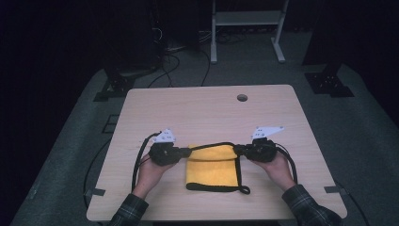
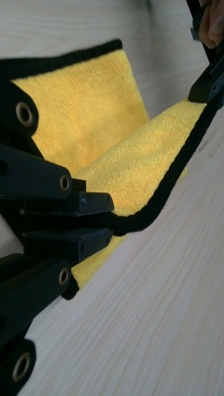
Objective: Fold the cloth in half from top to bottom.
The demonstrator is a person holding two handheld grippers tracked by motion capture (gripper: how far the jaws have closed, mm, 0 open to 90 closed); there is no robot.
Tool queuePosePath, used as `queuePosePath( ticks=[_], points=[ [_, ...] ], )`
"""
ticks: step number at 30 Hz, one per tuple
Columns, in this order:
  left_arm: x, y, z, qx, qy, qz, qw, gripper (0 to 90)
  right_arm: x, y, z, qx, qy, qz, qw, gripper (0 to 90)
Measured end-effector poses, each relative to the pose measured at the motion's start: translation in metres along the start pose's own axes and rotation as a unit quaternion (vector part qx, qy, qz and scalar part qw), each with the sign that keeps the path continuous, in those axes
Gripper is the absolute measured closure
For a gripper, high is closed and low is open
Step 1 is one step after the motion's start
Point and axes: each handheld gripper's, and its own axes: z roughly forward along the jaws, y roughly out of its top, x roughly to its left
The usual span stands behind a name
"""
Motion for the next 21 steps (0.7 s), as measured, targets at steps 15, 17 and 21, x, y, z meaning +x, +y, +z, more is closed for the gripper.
queuePosePath(
  ticks=[15,17,21],
  points=[
    [-0.029,-0.027,-0.001,0.037,-0.022,0.008,0.9990,82.6,0.032,-0.026,-0.010,0.030,0.023,-0.018,0.9991,80.4],
    [-0.030,-0.032,0.002,0.049,-0.025,0.005,0.9985,82.5,0.036,-0.031,-0.009,0.044,0.028,-0.025,0.9983,79.4],
    [-0.030,-0.040,0.008,0.075,-0.027,0.000,0.9968,81.3,0.043,-0.037,-0.006,0.066,0.032,-0.033,0.9968,76.1]
  ],
)
